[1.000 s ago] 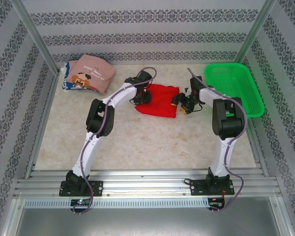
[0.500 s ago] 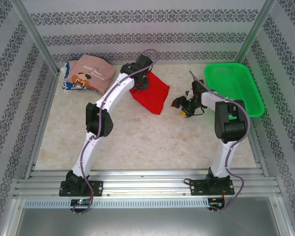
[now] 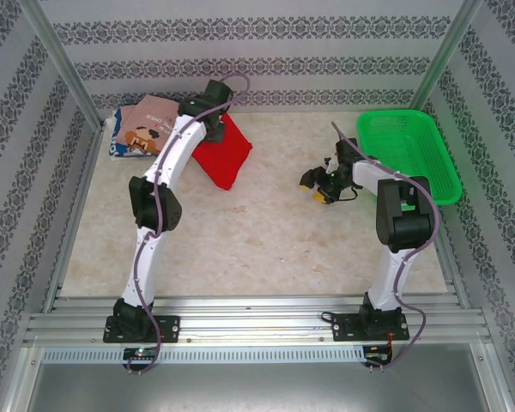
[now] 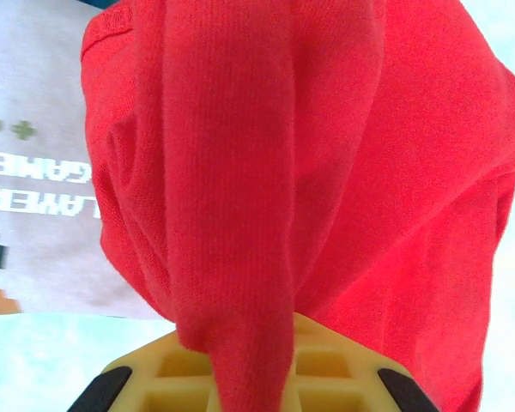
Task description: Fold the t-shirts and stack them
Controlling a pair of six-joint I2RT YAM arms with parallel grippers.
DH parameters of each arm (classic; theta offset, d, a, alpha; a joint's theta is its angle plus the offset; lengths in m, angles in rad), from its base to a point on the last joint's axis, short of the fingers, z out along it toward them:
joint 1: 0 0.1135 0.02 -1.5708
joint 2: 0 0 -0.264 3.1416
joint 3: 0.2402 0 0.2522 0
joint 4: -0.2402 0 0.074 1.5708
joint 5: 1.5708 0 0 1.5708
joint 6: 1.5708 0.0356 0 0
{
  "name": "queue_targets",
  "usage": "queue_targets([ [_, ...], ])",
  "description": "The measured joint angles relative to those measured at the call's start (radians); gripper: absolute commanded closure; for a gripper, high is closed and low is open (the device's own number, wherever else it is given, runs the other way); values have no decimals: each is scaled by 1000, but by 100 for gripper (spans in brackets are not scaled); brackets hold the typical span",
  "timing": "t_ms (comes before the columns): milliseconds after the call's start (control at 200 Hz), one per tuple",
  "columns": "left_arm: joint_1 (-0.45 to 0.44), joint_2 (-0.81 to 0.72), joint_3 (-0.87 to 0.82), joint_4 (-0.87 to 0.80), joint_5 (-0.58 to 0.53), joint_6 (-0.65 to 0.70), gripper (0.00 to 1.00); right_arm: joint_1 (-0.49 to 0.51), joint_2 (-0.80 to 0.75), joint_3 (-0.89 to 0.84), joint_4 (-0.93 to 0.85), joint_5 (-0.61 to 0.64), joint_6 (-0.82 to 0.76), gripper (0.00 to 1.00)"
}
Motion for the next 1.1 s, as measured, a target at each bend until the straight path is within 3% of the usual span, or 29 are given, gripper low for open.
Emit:
queue_targets([
  [440,98,3,89,100,18,145,96,26,0,65,-39,-2,-1,38],
  [1099,293,21,98,132,72,190,96,37,89,181,-114,-26,-24,39],
])
